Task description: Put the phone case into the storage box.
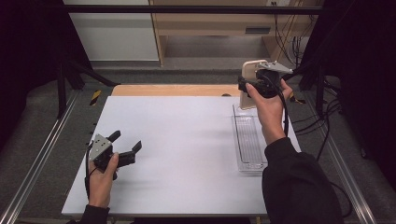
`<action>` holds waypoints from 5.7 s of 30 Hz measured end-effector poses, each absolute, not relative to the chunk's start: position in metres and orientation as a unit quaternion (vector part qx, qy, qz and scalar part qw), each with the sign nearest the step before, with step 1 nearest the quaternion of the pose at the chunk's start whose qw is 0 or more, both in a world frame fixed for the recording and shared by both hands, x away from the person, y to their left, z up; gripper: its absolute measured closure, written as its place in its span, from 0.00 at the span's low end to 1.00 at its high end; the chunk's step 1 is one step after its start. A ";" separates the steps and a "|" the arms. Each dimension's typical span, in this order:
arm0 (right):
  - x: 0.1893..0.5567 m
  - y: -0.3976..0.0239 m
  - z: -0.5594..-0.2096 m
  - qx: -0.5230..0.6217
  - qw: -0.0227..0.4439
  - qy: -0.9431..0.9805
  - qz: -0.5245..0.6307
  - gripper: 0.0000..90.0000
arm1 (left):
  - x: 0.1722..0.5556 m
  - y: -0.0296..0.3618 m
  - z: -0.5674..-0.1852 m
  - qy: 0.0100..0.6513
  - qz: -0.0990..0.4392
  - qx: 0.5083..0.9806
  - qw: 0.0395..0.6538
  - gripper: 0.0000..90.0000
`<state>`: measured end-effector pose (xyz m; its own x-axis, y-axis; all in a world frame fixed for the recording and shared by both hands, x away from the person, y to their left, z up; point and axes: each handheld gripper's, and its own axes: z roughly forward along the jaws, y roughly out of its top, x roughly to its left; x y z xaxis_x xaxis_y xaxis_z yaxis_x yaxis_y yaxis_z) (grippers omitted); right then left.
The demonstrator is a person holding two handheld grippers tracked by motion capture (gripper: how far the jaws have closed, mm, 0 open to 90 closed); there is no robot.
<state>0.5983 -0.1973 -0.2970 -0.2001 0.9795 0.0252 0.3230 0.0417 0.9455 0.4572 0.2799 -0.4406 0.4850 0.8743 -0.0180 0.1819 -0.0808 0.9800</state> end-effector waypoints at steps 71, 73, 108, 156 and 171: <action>0.619 -0.199 -0.372 0.580 0.402 0.569 0.422 0.13 | 0.455 0.300 -0.442 0.408 0.290 0.645 0.577 0.06; 0.621 -0.196 -0.375 0.581 0.400 0.570 0.422 0.13 | 0.455 0.300 -0.442 0.407 0.289 0.646 0.578 0.06; 0.640 -0.190 -0.401 0.596 0.383 0.575 0.409 0.13 | 0.456 0.303 -0.445 0.405 0.282 0.653 0.574 0.06; 0.642 -0.183 -0.409 0.598 0.387 0.573 0.405 0.13 | 0.454 0.304 -0.440 0.399 0.285 0.650 0.581 0.06; 0.644 -0.181 -0.416 0.599 0.387 0.580 0.394 0.12 | 0.454 0.304 -0.440 0.398 0.285 0.650 0.581 0.06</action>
